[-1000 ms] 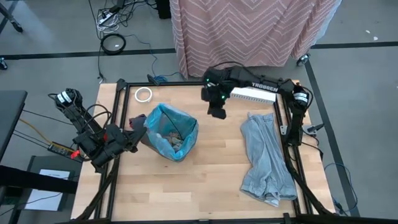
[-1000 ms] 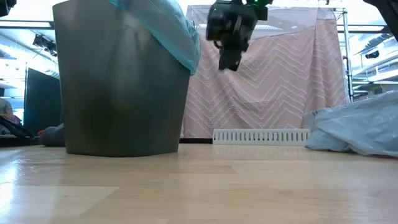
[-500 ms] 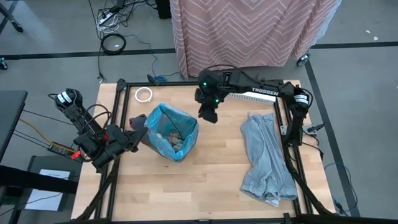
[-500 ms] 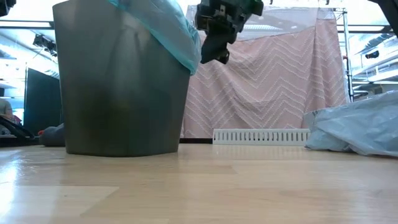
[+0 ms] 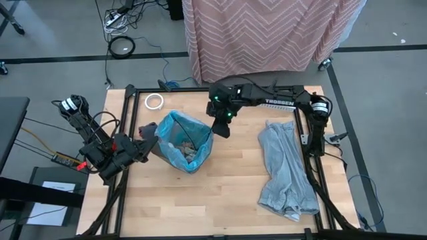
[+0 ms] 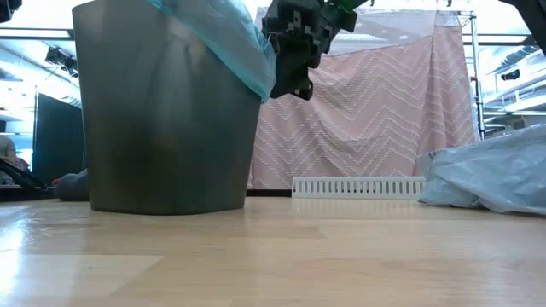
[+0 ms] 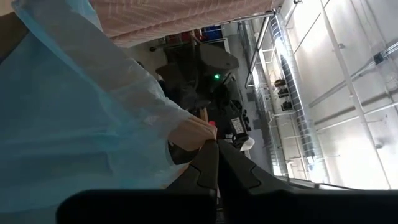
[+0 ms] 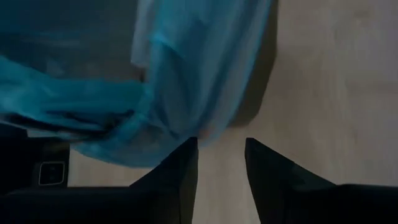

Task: Place trash/remove bag and relplace
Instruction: Remove the blue trash bag from the black trash bin

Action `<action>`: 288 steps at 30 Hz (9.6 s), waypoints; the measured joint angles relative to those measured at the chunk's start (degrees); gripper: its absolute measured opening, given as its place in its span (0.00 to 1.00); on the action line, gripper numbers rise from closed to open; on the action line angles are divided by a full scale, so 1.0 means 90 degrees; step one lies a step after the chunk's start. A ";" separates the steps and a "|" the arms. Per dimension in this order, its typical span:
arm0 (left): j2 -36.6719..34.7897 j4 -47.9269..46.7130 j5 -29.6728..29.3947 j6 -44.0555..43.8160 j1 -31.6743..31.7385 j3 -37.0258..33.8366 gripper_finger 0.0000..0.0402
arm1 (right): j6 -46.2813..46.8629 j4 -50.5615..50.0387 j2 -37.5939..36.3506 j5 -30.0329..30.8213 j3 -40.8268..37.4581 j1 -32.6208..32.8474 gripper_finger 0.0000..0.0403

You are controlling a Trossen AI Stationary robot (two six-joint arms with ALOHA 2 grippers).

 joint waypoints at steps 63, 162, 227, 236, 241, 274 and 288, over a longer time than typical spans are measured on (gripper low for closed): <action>0.0002 -0.0056 0.0009 0.0342 0.0000 0.0000 0.02 | 0.0528 0.1470 0.0000 0.1354 -0.0834 0.0477 0.18; 0.0002 -0.0323 0.0241 0.2220 0.0879 0.1166 0.02 | 0.0913 0.1916 -0.0532 0.3018 -0.0718 0.0163 0.00; -0.0329 -0.5663 -0.0005 0.3677 0.0561 0.2662 0.33 | -0.0033 0.0654 -0.0646 0.3583 0.1527 0.0291 0.00; -0.0805 -0.4431 0.0974 0.1082 -0.0519 0.3198 0.21 | -0.0186 0.0637 -0.0646 0.3130 0.1526 0.0161 0.00; -0.0670 -0.4732 0.0081 0.1084 -0.0913 0.3784 0.16 | -0.0337 0.0638 -0.0646 0.3102 0.1525 0.0158 0.00; -0.0248 -0.3214 0.5320 0.6850 0.0995 0.3074 0.01 | -0.0663 0.0562 -0.0646 0.2839 0.1525 -0.0208 0.00; -0.0157 -0.7571 0.0070 0.8197 0.0715 0.5063 0.01 | -0.0327 0.0518 -0.0646 0.2840 0.1525 -0.0208 0.00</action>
